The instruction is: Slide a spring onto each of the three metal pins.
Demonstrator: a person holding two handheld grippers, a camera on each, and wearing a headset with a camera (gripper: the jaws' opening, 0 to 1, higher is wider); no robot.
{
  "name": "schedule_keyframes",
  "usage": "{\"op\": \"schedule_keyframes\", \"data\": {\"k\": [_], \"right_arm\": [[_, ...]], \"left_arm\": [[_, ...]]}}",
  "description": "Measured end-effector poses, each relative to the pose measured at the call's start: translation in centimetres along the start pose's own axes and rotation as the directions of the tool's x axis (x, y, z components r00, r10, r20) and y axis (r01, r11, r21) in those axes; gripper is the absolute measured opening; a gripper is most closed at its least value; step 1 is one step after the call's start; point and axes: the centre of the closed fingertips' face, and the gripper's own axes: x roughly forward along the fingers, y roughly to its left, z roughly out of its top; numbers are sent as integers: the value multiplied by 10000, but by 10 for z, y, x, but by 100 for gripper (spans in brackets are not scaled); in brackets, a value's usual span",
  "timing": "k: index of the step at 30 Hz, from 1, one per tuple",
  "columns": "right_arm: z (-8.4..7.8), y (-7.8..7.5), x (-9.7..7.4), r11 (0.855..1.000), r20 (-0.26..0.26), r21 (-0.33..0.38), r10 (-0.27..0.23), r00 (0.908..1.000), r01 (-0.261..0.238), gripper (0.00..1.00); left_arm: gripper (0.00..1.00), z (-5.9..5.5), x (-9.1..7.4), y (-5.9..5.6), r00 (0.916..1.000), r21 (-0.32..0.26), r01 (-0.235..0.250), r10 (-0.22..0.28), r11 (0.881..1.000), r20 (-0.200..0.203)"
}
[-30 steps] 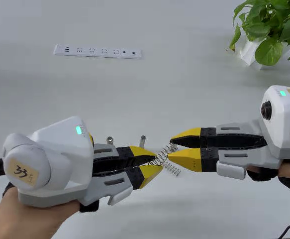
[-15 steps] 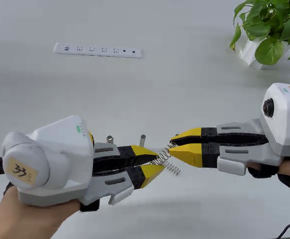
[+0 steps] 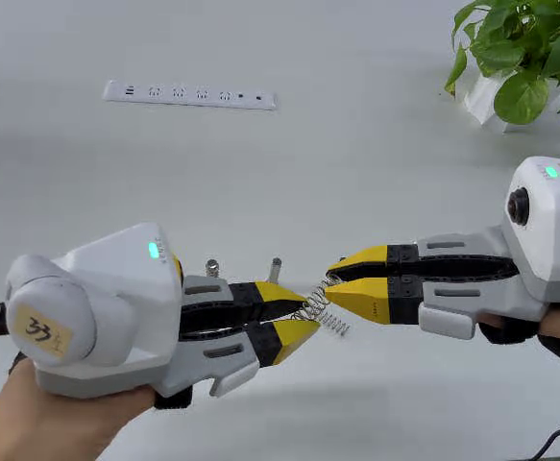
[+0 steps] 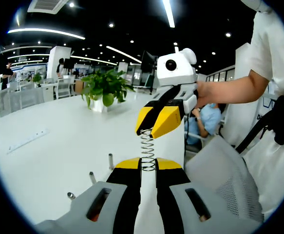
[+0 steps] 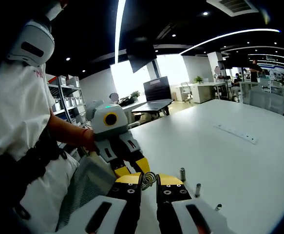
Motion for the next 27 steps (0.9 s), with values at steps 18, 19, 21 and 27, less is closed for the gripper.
{"op": "schedule_keyframes", "data": {"k": [18, 19, 21, 27], "right_arm": [[3, 5, 0, 9998, 20, -111, 133, 9999, -133, 6], [4, 5, 0, 9998, 32, -113, 134, 9999, -133, 6], [5, 5, -1, 9998, 45, -117, 136, 9999, -135, 6], [6, 6, -1, 9995, 38, -204, 227, 9997, -226, 6]], "left_arm": [[7, -2, 1, -2, 9998, -113, 188, -188, 9998, -64], [7, -2, 1, -3, 9998, -128, 197, -198, 9997, -65], [7, -3, 1, -3, 9997, -99, 216, -217, 9997, -88], [8, -5, 3, -4, 9995, -105, 274, -276, 9996, -176]]}}
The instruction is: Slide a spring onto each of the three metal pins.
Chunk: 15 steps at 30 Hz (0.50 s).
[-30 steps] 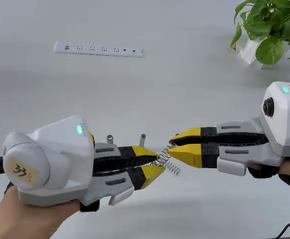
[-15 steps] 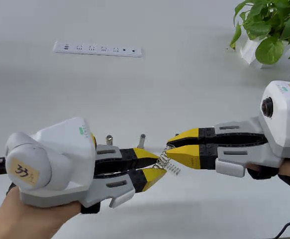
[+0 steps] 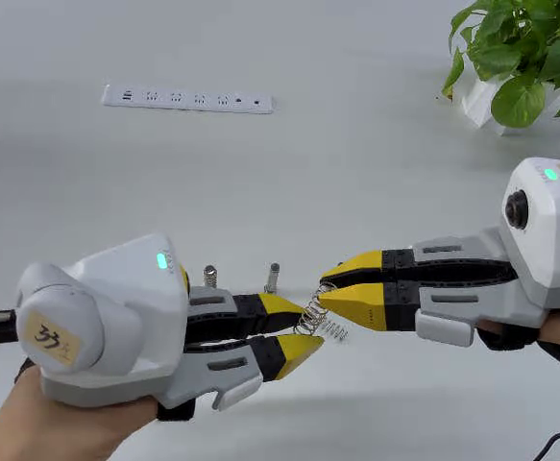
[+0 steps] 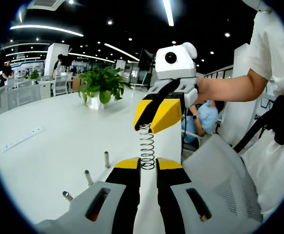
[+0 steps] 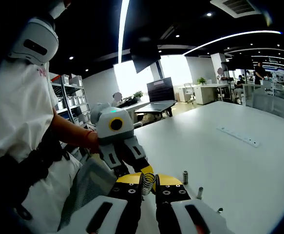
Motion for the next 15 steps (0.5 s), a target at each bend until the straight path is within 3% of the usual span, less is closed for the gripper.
{"op": "schedule_keyframes", "data": {"k": [15], "right_arm": [[-2, 2, -1, 9982, -514, -588, 62, 9987, -93, 6]], "left_arm": [[7, -3, 2, -2, 9999, 9, 89, -89, 10000, -117]]}}
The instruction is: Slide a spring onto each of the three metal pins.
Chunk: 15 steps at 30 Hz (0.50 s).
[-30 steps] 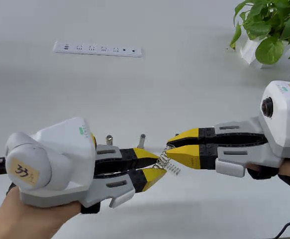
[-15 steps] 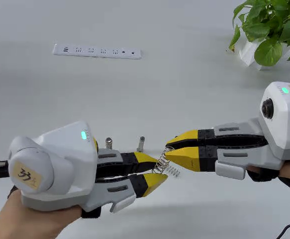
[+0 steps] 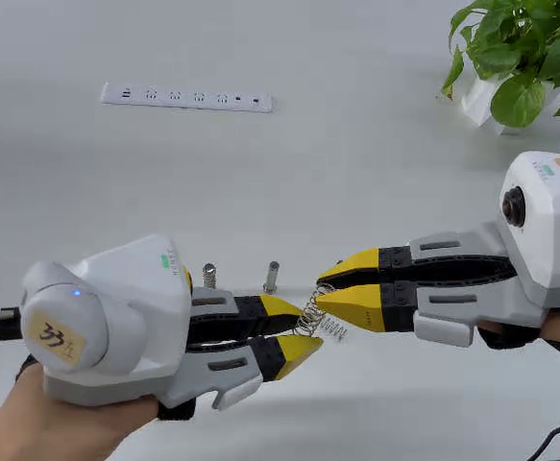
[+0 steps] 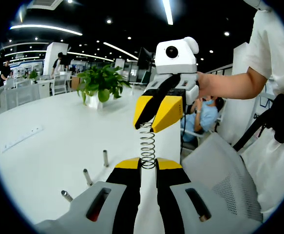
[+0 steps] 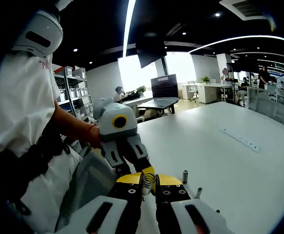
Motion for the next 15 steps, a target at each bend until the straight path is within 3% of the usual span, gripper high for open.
{"op": "schedule_keyframes", "data": {"k": [15], "right_arm": [[2, 4, 6, 9964, -673, -845, 53, 9977, -110, 6]], "left_arm": [[7, -1, 1, -2, 10000, -85, 55, -55, 9999, 13]]}}
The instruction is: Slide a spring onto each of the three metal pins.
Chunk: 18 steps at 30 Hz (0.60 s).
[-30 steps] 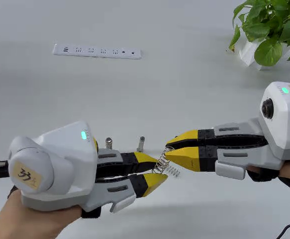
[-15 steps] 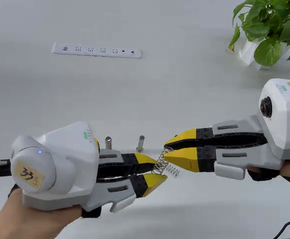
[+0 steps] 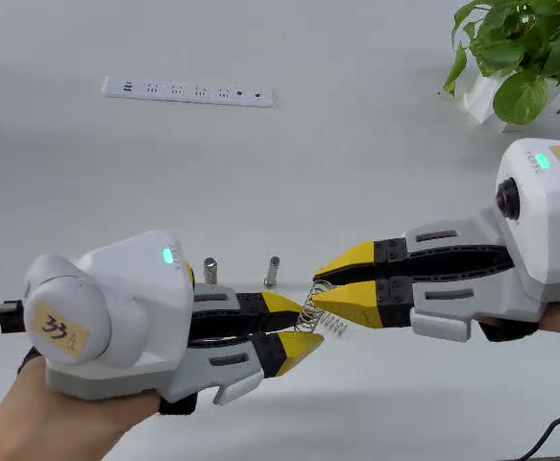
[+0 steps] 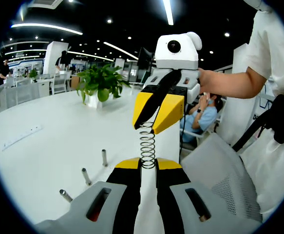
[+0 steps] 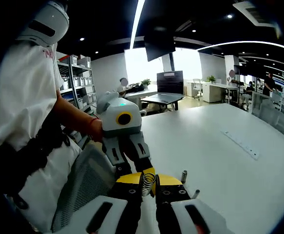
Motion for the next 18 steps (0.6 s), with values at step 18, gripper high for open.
{"op": "schedule_keyframes", "data": {"k": [18], "right_arm": [[3, 4, 1, 9976, -541, -688, -7, 9985, -30, 6]], "left_arm": [[6, 2, -1, -3, 9999, 82, 56, -57, 10000, 112]]}}
